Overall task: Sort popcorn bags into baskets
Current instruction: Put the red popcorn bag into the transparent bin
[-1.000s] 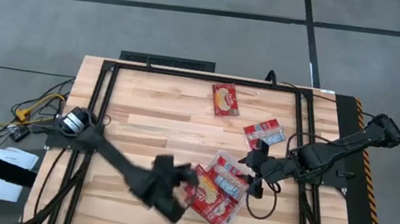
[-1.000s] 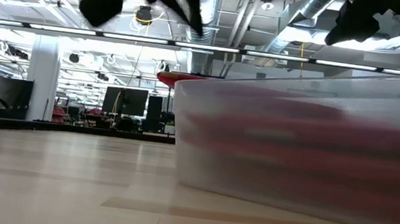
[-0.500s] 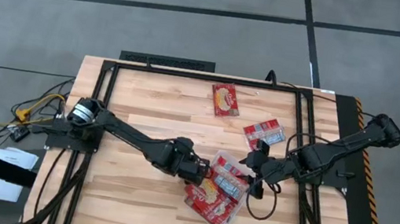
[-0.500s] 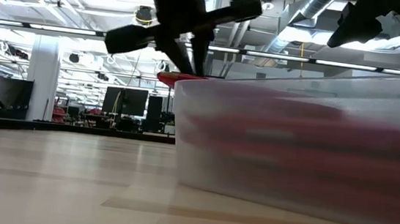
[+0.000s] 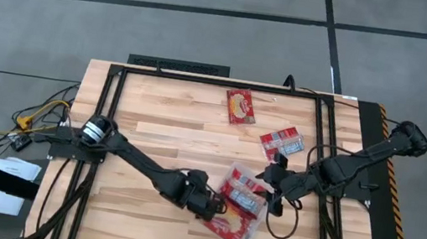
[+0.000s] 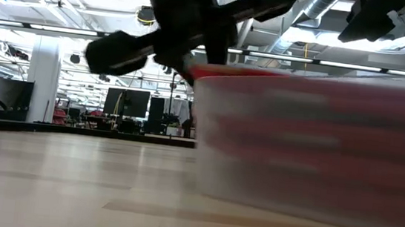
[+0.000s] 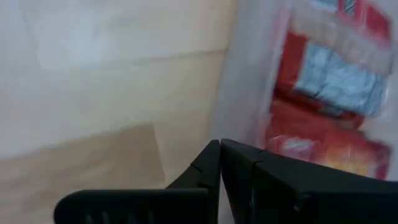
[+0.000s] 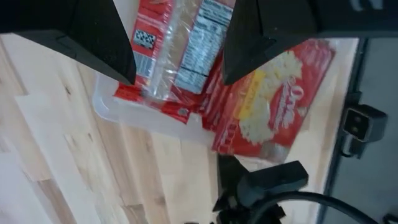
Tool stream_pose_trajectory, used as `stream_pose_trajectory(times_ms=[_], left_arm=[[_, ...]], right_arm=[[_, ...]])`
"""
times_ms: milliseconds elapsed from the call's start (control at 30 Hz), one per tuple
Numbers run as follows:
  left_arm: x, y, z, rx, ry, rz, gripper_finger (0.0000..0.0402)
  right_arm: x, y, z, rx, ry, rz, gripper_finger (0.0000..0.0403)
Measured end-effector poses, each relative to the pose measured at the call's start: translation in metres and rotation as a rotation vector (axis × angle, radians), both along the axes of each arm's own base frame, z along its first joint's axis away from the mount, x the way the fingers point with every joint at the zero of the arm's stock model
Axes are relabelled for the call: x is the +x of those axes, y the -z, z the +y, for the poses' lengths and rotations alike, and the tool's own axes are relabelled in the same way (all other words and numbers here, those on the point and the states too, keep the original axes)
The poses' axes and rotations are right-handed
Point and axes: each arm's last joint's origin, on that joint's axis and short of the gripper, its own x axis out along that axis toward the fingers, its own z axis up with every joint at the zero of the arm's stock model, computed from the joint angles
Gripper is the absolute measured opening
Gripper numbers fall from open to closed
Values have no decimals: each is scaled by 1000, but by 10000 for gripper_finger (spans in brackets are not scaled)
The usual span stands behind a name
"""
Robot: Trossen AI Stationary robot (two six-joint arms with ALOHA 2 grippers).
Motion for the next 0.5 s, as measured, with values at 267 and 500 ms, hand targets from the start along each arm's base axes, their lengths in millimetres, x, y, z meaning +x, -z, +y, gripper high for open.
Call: stream_pose_trajectory(times_ms=[267, 500], left_arm=[[-9, 0, -18, -35, -5, 9, 0], [-6, -23, -24, -58, 23, -49, 0]], right_arm=[[0, -1, 3, 5, -8, -14, 265], [-4, -4, 5, 35, -44, -16, 265]])
